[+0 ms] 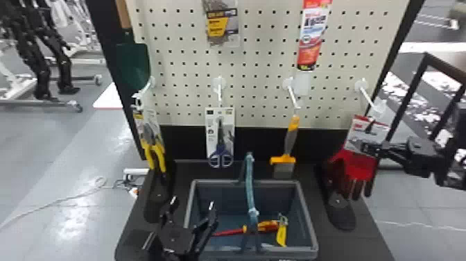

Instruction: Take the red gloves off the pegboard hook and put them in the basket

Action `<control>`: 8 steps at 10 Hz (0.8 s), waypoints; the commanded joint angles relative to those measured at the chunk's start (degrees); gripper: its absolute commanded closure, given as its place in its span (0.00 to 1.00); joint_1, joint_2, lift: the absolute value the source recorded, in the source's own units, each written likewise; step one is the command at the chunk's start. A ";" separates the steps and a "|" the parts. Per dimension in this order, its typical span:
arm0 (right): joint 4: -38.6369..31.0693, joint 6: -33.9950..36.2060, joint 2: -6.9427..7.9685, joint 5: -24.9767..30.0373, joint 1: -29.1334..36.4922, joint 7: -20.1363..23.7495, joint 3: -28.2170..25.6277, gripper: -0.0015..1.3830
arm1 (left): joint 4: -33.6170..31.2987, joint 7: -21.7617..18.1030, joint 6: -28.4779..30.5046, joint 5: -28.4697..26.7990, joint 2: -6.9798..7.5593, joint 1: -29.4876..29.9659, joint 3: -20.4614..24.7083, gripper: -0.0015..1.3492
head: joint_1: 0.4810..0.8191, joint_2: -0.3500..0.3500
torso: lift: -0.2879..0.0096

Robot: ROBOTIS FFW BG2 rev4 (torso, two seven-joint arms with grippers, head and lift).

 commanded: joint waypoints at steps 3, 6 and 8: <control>-13.56 -0.35 -0.74 -0.83 10.50 -3.80 -6.37 0.93 | -0.09 0.00 -0.29 0.00 -0.15 0.43 0.32 0.24 | 0.20 0.50 | 0.63; -21.38 -1.93 -0.65 -4.79 21.31 -9.86 -7.51 0.93 | -0.18 0.00 -0.56 0.00 -0.15 0.69 0.76 0.24 | 0.20 0.50 | 0.63; -27.18 -1.93 1.90 -4.52 24.92 -11.01 -7.51 0.93 | -0.18 0.00 -0.64 0.00 -0.15 0.69 1.02 0.24 | 0.20 0.50 | 0.63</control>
